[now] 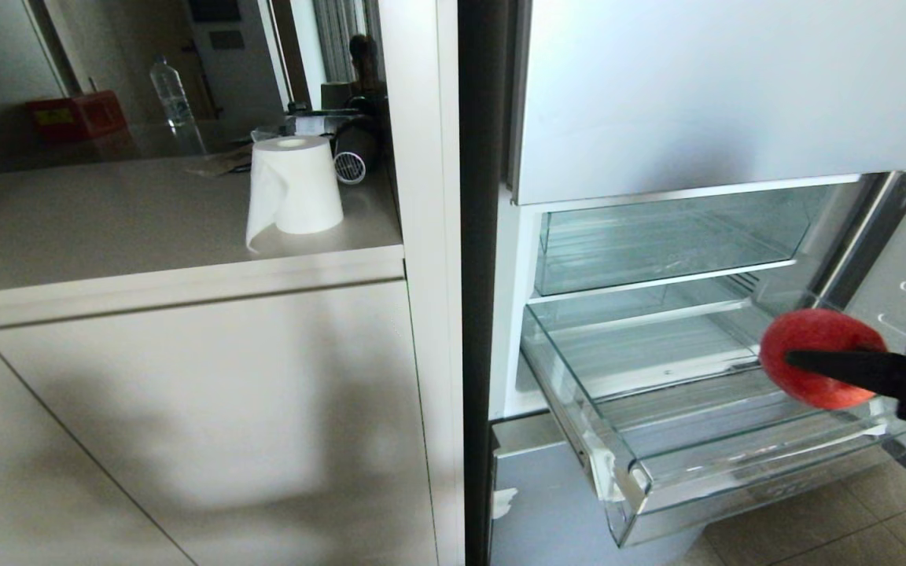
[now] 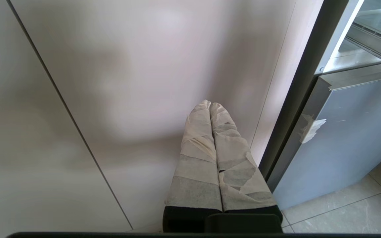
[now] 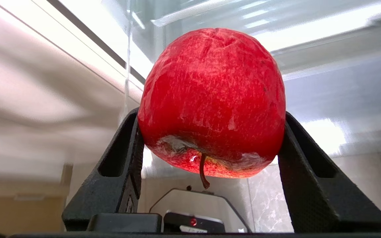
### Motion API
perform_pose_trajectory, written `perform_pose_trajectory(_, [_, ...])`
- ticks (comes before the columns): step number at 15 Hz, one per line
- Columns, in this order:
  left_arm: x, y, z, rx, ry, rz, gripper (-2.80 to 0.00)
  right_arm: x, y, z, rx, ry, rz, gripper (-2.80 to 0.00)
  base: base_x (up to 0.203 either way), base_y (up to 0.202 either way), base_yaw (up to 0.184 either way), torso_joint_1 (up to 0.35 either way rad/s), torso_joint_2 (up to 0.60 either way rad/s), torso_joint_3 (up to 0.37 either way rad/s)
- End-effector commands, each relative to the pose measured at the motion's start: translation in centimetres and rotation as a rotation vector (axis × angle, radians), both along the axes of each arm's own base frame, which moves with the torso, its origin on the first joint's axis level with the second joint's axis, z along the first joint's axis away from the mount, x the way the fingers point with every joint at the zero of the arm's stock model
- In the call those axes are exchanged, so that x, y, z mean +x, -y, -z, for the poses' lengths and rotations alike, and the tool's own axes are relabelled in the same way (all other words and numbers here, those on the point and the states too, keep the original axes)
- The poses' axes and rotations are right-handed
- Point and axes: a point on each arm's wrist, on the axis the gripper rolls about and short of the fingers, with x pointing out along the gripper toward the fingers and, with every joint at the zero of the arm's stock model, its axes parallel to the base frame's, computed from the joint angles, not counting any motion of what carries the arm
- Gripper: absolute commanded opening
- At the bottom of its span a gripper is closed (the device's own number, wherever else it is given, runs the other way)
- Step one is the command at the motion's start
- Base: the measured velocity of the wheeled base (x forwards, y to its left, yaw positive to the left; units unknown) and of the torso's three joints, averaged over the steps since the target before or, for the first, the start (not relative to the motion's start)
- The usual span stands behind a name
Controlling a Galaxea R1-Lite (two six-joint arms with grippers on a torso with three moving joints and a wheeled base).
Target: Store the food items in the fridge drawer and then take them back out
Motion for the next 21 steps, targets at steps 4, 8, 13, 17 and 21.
perform_pose_trajectory(4, [0.0,0.0,0.0,0.0,0.001,-0.001,-2.8,-8.4,2.2,3.8,-0.003,0.073,0.204,-2.8,0.0,0.0,0.0,0.0,0.0,0.0])
perform_pose_trajectory(8, [0.0,0.0,0.0,0.0,0.002,0.001,-2.8,-9.8,3.5,7.3,-0.059,0.005,0.48,-2.8,0.0,0.0,0.0,0.0,0.0,0.0])
perform_pose_trajectory(13, [0.0,0.0,0.0,0.0,0.001,0.0,-2.8,-10.6,3.6,8.7,-0.072,-0.018,0.566,-2.8,0.0,0.0,0.0,0.0,0.0,0.0])
perform_pose_trajectory(17, [0.0,0.0,0.0,0.0,0.0,0.001,-2.8,-10.8,3.6,9.0,-0.071,-0.004,0.581,-2.8,0.0,0.0,0.0,0.0,0.0,0.0])
perform_pose_trajectory(21, [0.0,0.0,0.0,0.0,0.001,-0.001,-2.8,-10.8,3.7,9.3,-0.074,-0.008,0.59,-2.8,-0.002,0.005,-0.153,0.005,0.0,0.001])
